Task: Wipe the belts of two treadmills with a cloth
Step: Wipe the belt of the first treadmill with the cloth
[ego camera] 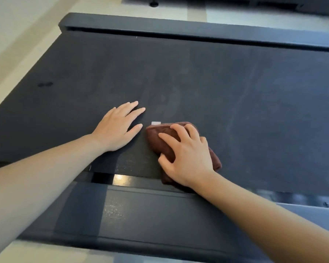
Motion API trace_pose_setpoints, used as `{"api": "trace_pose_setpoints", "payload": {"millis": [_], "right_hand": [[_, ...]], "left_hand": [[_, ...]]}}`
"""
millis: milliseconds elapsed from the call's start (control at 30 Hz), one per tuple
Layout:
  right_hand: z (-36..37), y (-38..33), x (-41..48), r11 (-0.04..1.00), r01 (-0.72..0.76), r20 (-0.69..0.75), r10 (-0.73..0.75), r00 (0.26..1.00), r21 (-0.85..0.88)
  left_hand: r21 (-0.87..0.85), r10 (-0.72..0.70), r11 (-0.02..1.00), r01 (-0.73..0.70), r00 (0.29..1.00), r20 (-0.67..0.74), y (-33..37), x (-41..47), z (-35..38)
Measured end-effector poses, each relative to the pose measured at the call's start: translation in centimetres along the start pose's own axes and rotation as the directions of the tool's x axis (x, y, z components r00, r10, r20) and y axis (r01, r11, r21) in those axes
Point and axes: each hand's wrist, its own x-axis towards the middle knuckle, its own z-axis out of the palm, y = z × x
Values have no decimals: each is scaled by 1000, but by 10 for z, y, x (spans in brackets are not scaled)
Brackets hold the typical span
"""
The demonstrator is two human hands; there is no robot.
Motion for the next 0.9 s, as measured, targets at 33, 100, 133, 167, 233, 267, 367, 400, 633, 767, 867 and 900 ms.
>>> {"api": "trace_pose_setpoints", "payload": {"millis": [33, 100, 133, 167, 233, 267, 367, 400, 633, 767, 867, 900], "right_hand": [[1, -1, 7, 1000, -24, 13, 24, 1000, -15], [7, -6, 24, 996, -78, 40, 80, 996, -49], [10, -8, 36, 991, -117, 48, 120, 992, -63], [13, -11, 47, 983, -164, 51, 168, 984, -79], [20, -15, 68, 958, -266, 29, 270, 962, -112], [23, -18, 75, 943, -309, 9, 312, 950, -125], [29, -28, 78, 918, -370, -34, 369, 929, -146], [28, -30, 75, 916, -373, -42, 371, 928, -145], [31, -29, 102, 893, -422, -34, 422, 906, -155], [39, -6, 142, 912, -385, -42, 383, 923, -139], [43, 22, 181, 935, -331, -41, 329, 944, -124], [45, 32, 196, 942, -314, -40, 311, 949, -121]], "left_hand": [[0, 13, 1000, -13, 1000, -3, -5, 1, -1], [-8, 46, 999, -46, 999, -6, -13, 3, -4], [-12, 67, 998, -67, 998, -3, -18, 4, -4], [-18, 87, 996, -87, 996, 3, -22, 6, -4], [-33, 111, 993, -110, 994, 15, -34, 11, -2], [-44, 106, 993, -106, 994, 15, -42, 15, -3], [-82, 83, 993, -83, 997, -12, -69, 28, -5], [-87, 76, 993, -78, 997, -26, -75, 32, -5], [-102, 102, 989, -105, 994, -33, -87, 69, -4], [-14, 223, 975, -223, 974, 37, -86, 105, -9], [13, 308, 951, -310, 950, 54, -96, 122, -11], [7, 311, 950, -311, 949, 46, -101, 126, -10]]}}
